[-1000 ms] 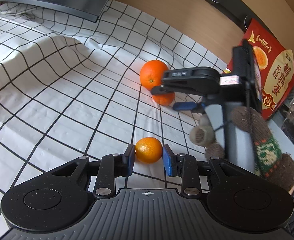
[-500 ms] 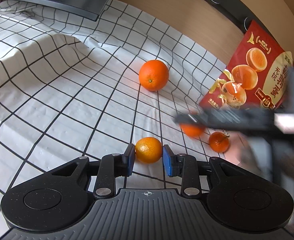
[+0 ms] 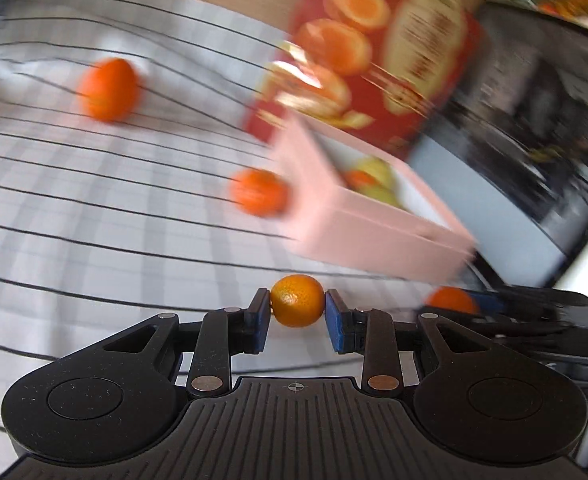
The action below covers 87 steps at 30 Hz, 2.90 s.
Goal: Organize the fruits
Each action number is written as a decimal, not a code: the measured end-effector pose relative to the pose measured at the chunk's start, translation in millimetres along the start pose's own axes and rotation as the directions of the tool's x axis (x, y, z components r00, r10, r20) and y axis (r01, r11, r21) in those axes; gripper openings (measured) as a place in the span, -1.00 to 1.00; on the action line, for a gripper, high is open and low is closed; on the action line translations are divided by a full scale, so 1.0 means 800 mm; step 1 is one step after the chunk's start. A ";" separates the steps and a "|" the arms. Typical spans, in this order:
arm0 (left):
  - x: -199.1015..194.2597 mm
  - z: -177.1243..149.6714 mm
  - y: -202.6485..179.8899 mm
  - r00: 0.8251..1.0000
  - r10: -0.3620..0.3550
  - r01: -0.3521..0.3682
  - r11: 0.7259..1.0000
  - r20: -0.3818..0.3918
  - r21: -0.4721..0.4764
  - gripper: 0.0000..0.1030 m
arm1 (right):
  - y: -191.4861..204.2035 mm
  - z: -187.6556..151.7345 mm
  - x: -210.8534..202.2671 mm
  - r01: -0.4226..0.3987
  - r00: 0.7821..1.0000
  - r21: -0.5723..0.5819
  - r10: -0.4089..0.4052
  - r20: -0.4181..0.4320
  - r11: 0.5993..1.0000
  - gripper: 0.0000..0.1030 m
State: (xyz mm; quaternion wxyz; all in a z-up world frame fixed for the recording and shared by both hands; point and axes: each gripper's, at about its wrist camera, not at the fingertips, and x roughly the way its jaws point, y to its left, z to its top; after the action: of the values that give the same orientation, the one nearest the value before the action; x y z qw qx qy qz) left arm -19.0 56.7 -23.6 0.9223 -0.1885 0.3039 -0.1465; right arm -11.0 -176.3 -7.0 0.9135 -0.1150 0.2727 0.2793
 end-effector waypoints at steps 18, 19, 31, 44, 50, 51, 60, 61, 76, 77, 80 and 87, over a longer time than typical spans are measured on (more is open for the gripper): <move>0.024 -0.021 -0.063 0.990 0.142 -0.142 0.978 0.013 0.155 -0.34 | -0.047 -0.040 -0.004 -0.005 0.999 0.076 0.008 -0.045 0.997 0.58; 0.025 -0.021 -0.065 0.989 0.149 -0.150 0.975 0.015 0.167 -0.34 | -0.047 -0.040 -0.004 -0.003 0.999 0.083 0.006 -0.045 0.997 0.59; 0.026 -0.024 -0.069 0.986 0.163 -0.164 0.969 0.022 0.187 -0.34 | -0.015 -0.042 -0.011 0.048 0.999 -0.063 -0.049 -0.001 0.997 0.05; 0.036 -0.004 -0.066 0.996 0.086 -0.081 0.983 -0.027 0.163 -0.34 | -0.028 -0.020 -0.015 0.067 0.998 -0.010 -0.067 -0.013 0.998 -0.14; 0.049 0.087 -0.091 0.999 0.011 -0.019 0.988 0.050 0.156 -0.34 | -0.044 0.047 -0.044 0.082 0.992 0.056 -0.087 0.091 0.995 -0.14; 0.050 0.104 -0.096 0.997 0.014 -0.026 0.988 0.075 0.150 -0.34 | -0.047 0.064 -0.050 0.090 0.989 0.069 -0.097 0.110 0.994 -0.14; 0.094 0.204 -0.091 0.994 -0.030 0.022 0.997 0.105 0.072 -0.34 | -0.086 0.181 -0.082 0.221 0.943 0.143 -0.249 0.220 0.965 -0.14; 0.105 0.204 -0.091 0.995 -0.016 0.008 0.996 0.097 0.085 -0.34 | -0.091 0.187 -0.078 0.241 0.938 0.144 -0.269 0.220 0.960 -0.14; 0.170 0.164 -0.081 0.996 0.083 -0.076 0.986 -0.039 0.150 -0.31 | -0.090 0.181 -0.046 0.256 0.945 0.129 -0.277 0.174 0.958 -0.14; 0.165 0.166 -0.079 0.998 0.067 -0.064 0.988 -0.017 0.140 -0.31 | -0.089 0.180 -0.046 0.254 0.946 0.126 -0.273 0.173 0.959 -0.14; 0.149 0.179 -0.071 0.999 0.035 -0.039 0.993 0.038 0.111 -0.31 | -0.087 0.179 -0.042 0.246 0.951 0.108 -0.261 0.165 0.963 -0.14; 0.110 0.185 -0.030 0.989 0.072 -0.084 0.993 0.130 0.083 -0.31 | -0.094 0.167 0.006 0.199 0.975 0.146 -0.211 0.072 0.969 -0.14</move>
State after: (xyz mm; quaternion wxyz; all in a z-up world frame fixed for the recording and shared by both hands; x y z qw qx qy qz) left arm 136.4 39.5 52.6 0.9522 -0.1443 0.2451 -0.1113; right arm 93.5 -187.1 104.4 0.9542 -0.0669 0.2379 0.1686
